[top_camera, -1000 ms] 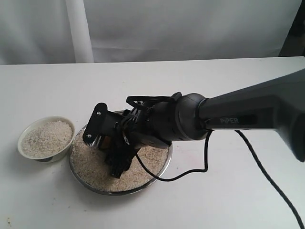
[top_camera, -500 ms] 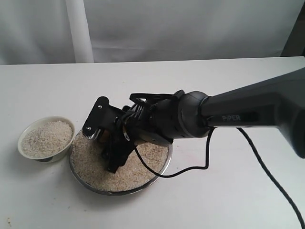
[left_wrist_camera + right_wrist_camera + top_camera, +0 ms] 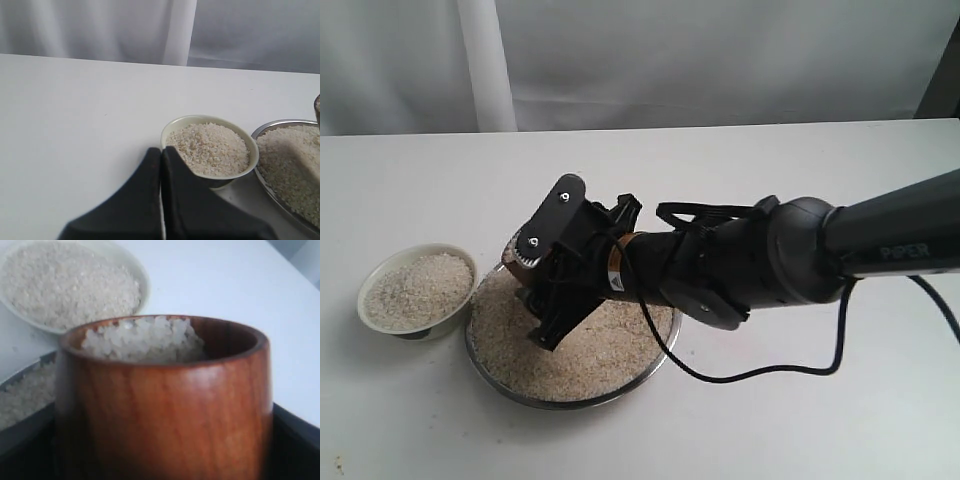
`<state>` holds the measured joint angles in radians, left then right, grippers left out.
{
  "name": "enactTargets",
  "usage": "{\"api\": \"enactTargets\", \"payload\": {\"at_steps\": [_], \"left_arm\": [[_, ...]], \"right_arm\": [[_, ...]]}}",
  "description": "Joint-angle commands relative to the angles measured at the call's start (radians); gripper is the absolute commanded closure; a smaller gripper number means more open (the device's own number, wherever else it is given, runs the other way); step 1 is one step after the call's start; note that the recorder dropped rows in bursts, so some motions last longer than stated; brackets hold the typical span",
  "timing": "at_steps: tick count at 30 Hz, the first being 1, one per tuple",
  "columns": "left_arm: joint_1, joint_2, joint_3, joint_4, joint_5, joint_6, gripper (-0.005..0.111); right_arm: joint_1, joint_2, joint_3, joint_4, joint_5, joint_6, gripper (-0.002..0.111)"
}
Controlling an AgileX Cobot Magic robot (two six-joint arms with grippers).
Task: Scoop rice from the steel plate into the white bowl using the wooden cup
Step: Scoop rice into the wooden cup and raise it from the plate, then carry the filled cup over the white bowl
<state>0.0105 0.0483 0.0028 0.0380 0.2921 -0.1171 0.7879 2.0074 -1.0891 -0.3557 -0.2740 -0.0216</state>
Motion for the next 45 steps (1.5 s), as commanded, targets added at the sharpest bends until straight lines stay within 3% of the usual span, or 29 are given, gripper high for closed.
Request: {"api": "enactTargets", "payload": {"at_steps": [1, 15, 24, 29, 36, 45], "left_arm": [[0.001, 0.001, -0.003, -0.005, -0.007, -0.006, 0.107], [0.001, 0.001, -0.003, -0.005, -0.007, -0.006, 0.107], [0.001, 0.001, -0.003, -0.005, -0.007, -0.006, 0.107], [0.001, 0.001, -0.003, -0.005, -0.007, -0.006, 0.107], [0.001, 0.001, -0.003, -0.005, -0.007, -0.006, 0.107], [0.001, 0.001, -0.003, -0.005, -0.007, -0.006, 0.107]], "right_arm": [[-0.01, -0.037, 0.067, 0.008, -0.226, 0.006, 0.108], [-0.009, -0.037, 0.042, 0.004, -0.219, -0.008, 0.108], [0.075, 0.032, -0.473, -0.047, 0.434, -0.166, 0.108], [0.121, 0.148, -0.724, -0.068, 0.672, -0.266, 0.108], [0.167, 0.321, -0.962, -0.148, 0.884, -0.397, 0.108], [0.202, 0.385, -1.019, -0.258, 0.895, -0.528, 0.108]]}}
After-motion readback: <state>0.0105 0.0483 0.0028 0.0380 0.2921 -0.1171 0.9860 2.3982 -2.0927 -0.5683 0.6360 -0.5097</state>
